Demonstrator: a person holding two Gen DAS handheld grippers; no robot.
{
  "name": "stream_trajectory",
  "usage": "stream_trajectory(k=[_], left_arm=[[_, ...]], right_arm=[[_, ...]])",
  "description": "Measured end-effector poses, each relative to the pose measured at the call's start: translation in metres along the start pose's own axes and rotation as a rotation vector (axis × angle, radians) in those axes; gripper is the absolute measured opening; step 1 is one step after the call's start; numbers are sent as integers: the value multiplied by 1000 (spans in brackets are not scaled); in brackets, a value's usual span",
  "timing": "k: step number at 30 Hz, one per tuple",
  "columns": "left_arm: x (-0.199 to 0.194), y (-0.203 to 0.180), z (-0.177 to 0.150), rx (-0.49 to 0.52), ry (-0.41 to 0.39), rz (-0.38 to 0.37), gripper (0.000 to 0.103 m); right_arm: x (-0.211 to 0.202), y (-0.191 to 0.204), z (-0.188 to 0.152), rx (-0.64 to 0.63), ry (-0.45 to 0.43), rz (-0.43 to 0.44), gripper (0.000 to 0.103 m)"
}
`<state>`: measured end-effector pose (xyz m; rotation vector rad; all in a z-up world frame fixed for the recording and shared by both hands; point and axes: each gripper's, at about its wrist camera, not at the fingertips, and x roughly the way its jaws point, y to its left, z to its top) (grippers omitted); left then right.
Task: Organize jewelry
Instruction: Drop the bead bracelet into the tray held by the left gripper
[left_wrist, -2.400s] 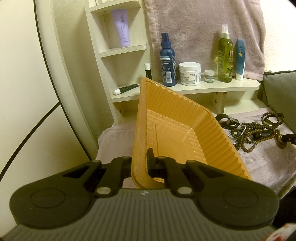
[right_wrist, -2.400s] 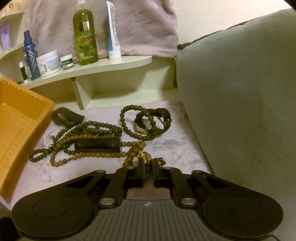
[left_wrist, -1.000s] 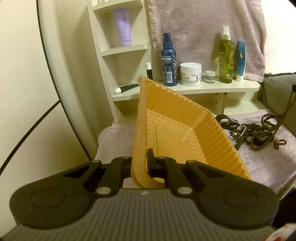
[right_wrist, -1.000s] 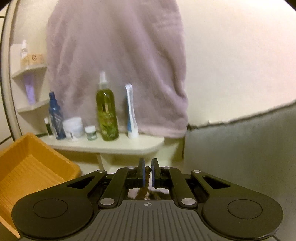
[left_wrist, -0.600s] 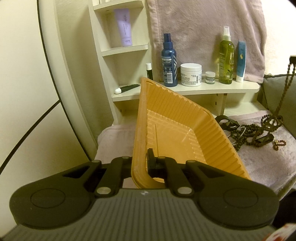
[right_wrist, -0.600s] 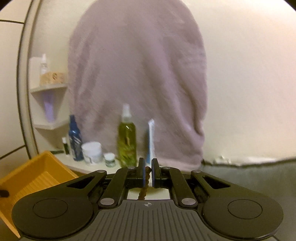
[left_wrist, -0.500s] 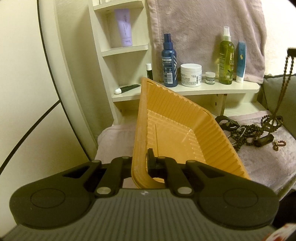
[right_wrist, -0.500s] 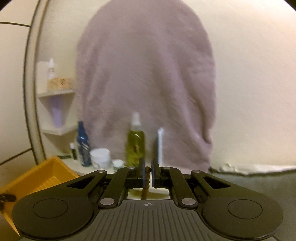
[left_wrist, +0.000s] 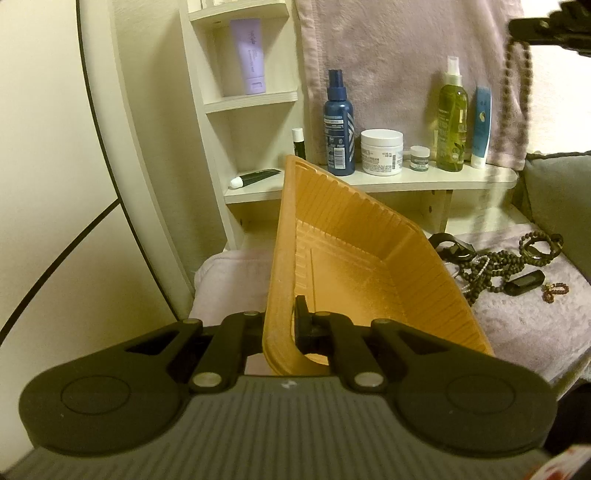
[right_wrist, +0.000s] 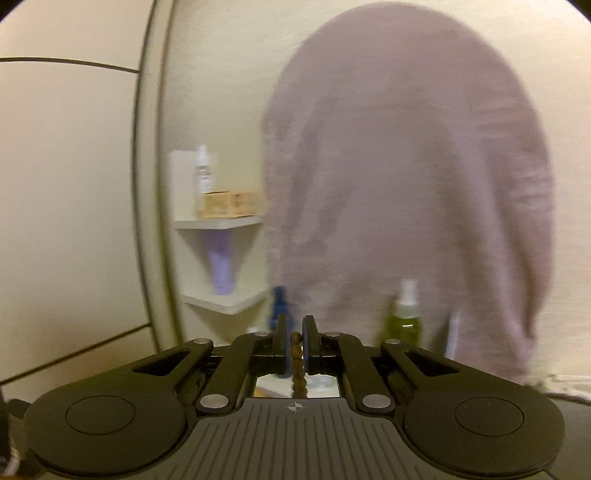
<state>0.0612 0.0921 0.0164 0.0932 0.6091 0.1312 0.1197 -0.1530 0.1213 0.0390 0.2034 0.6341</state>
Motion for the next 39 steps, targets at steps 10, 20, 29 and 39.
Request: stream_trajectory(k=[10, 20, 29, 39], left_arm=[[0, 4, -2, -11, 0, -5, 6], [1, 4, -2, -12, -2, -4, 6], [0, 3, -2, -8, -1, 0, 6], [1, 1, -2, 0, -2, 3, 6]], right_arm=[[57, 29, -58, 85, 228, 144, 6], [82, 28, -120, 172, 453, 225, 6], [71, 10, -112, 205, 404, 218, 50], [8, -68, -140, 228, 341, -159, 50]])
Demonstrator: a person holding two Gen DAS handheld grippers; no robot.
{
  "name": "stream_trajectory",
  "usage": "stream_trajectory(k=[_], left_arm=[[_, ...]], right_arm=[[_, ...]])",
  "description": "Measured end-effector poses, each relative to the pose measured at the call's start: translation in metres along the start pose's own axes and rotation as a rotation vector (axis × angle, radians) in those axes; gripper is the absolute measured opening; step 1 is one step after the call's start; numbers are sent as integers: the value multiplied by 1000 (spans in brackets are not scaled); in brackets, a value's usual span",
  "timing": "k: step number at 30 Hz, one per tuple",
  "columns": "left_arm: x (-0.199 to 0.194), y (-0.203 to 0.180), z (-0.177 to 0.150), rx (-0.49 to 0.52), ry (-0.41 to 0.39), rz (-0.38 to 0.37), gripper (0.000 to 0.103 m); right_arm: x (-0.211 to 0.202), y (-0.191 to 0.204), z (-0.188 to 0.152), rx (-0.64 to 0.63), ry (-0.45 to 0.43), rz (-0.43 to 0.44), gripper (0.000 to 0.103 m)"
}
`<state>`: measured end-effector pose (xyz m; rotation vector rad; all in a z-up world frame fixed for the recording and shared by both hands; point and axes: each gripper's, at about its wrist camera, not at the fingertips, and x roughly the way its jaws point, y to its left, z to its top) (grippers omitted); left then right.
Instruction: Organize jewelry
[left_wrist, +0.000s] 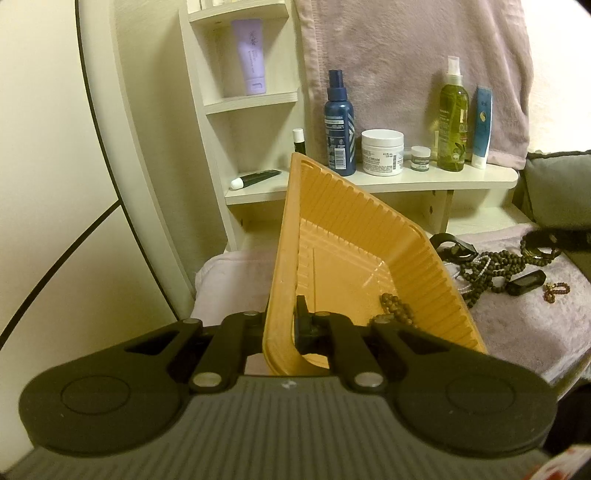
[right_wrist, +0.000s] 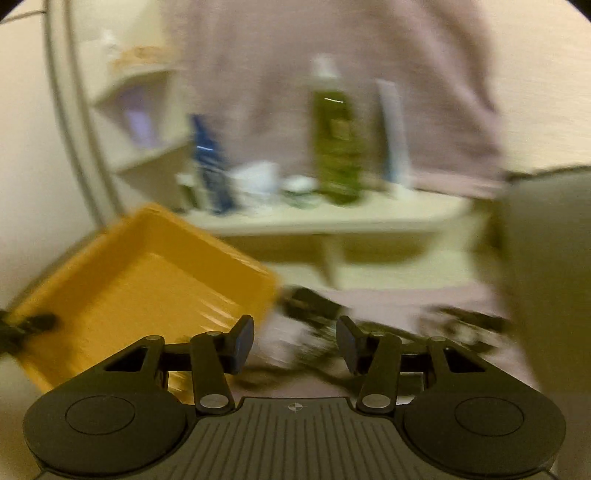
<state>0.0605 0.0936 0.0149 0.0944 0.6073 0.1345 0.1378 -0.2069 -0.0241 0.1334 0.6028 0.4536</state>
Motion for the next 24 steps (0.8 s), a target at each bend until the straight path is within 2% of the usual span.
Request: stream_trajectory(k=[6, 9, 13, 15, 17, 21, 24], left_arm=[[0, -1, 0, 6, 2, 1, 6], [-1, -2, 0, 13, 3, 3, 6], [0, -3, 1, 19, 6, 7, 6], [-1, -3, 1, 22, 7, 9, 6], [-1, -4, 1, 24, 9, 12, 6], [-1, -5, 2, 26, 10, 13, 6], [0, -5, 2, 27, 11, 15, 6]], right_arm=[[-15, -39, -33, -14, 45, -188, 50], [-20, -50, -45, -30, 63, -229, 50], [-20, -56, -51, -39, 68, -242, 49], [-20, -56, -52, -43, 66, -227, 44], [-15, -54, -52, -49, 75, -210, 30], [2, -48, -52, -62, 94, -197, 18], [12, -48, -53, -59, 113, -211, 16]])
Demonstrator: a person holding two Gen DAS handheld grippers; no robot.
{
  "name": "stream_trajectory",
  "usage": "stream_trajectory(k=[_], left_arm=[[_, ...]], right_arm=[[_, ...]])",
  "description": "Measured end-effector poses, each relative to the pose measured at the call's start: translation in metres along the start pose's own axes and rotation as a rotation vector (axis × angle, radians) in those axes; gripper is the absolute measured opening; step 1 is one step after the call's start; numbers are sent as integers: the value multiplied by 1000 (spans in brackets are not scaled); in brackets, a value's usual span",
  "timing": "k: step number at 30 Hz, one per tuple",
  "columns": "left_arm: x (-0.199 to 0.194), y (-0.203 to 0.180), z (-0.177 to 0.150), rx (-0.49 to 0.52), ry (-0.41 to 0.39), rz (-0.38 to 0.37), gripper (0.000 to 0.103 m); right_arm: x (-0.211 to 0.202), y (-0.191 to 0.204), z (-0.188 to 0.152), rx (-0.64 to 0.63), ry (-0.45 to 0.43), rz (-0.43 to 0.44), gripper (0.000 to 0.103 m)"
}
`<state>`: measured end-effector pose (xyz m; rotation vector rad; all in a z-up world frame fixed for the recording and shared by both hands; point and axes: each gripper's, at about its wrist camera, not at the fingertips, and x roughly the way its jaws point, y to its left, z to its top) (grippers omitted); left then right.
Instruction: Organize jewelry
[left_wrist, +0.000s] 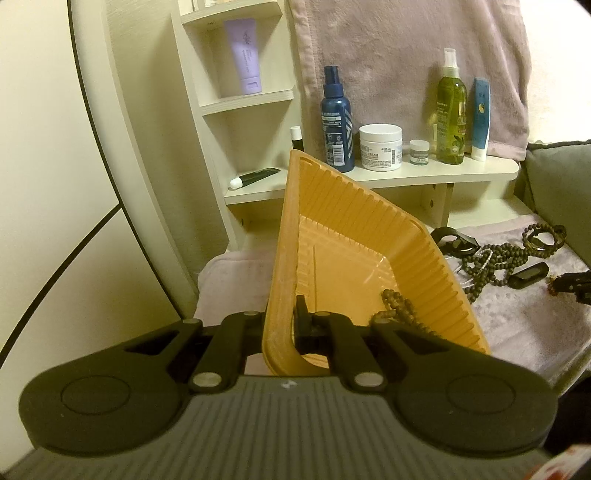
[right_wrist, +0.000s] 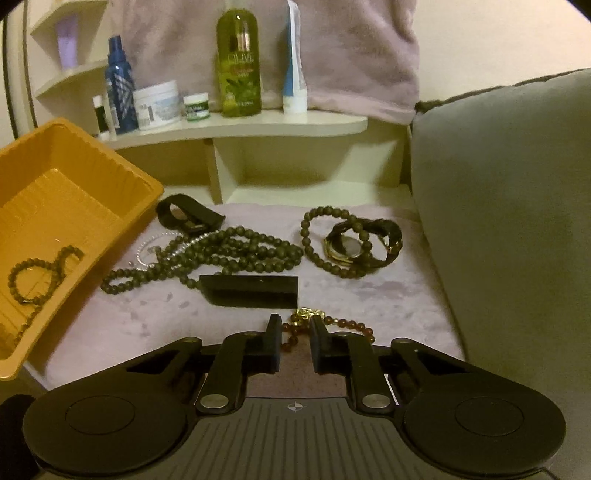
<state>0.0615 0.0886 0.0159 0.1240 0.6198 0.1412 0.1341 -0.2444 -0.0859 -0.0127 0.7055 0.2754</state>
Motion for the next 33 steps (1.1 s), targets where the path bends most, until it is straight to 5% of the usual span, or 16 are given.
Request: stream_trajectory(k=[7, 17, 33], left_arm=[[2, 0, 0, 0, 5, 3, 6], [2, 1, -1, -2, 3, 3, 6], [1, 1, 0, -6, -3, -5, 6]], right_arm=[[8, 1, -1, -5, 18, -13, 5], [-25, 2, 10, -3, -53, -15, 4], [-76, 24, 69, -3, -206, 123, 4]])
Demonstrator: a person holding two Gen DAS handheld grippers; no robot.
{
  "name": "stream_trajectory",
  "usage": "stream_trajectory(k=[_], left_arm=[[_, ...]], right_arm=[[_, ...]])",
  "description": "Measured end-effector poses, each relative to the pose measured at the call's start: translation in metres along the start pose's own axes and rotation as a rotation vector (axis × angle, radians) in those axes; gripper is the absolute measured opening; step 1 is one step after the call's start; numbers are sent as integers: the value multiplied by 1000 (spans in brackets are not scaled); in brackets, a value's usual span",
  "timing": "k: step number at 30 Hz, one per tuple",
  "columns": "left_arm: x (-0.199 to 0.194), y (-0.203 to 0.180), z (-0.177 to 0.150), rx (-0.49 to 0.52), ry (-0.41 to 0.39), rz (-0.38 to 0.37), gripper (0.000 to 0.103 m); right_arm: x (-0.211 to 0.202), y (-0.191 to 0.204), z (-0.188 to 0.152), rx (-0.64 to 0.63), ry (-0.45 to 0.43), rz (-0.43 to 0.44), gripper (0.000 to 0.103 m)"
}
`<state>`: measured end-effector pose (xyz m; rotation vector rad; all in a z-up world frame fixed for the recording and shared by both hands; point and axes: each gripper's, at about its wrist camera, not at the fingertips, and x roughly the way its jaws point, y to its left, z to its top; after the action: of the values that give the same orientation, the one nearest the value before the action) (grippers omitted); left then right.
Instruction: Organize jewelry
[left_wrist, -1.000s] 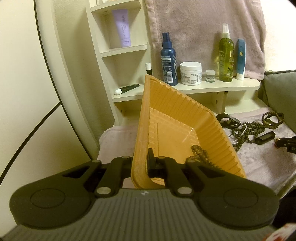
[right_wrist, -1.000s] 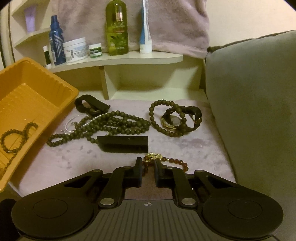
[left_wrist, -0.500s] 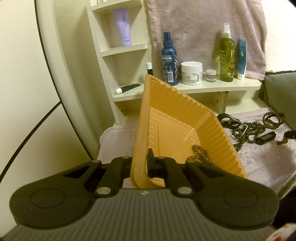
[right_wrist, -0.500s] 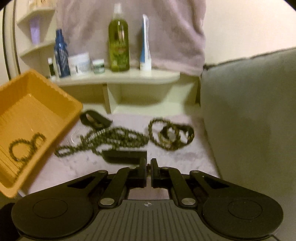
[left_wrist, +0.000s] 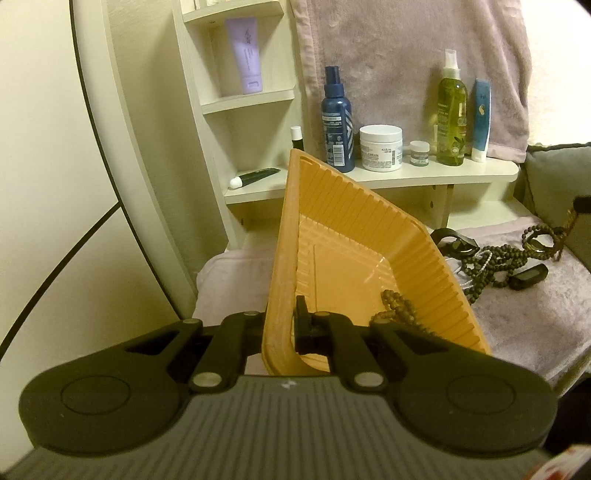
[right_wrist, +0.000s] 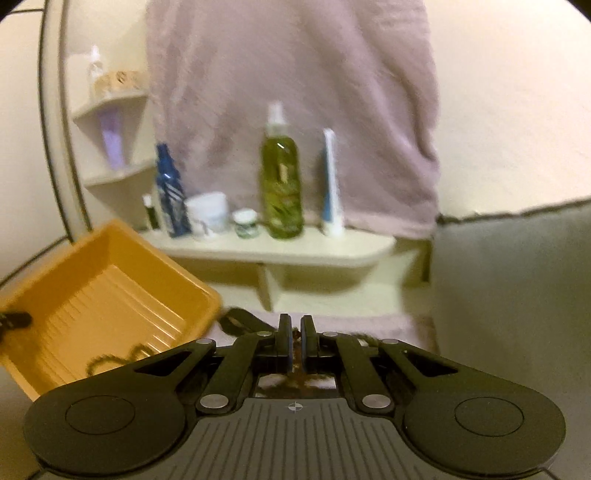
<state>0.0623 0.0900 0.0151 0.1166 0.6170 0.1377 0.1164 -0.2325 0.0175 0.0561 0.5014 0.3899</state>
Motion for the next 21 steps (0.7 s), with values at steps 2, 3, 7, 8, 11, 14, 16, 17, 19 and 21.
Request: stream_trajectory(k=[2, 3, 7, 8, 11, 14, 16, 17, 19, 21], left_arm=[[0, 0, 0, -1, 0, -1, 6], [0, 0, 0, -1, -1, -2, 6], [-1, 0, 0, -1, -2, -4, 6], [-1, 0, 0, -1, -2, -4, 6], [-1, 0, 0, -3, -2, -6, 6], [-2, 0, 0, -4, -2, -7, 6], [-2, 0, 0, -3, -2, -7, 6], [-2, 0, 0, -2, -2, -6, 6], [-2, 0, 0, -4, -2, -6, 6], [-2, 0, 0, -3, -2, -7, 6]], right_arm=[[2, 8, 6, -6, -9, 26, 4], [4, 13, 9, -9, -11, 43, 4], [14, 31, 19, -20, -12, 106, 4], [16, 36, 20, -23, -11, 122, 4], [24, 52, 25, -30, -7, 173, 4], [35, 70, 28, -40, 6, 221, 4], [42, 81, 28, -50, 19, 252, 4], [45, 86, 28, -54, 25, 265, 4], [52, 97, 26, -64, 42, 292, 4], [59, 106, 24, -71, 63, 320, 4]])
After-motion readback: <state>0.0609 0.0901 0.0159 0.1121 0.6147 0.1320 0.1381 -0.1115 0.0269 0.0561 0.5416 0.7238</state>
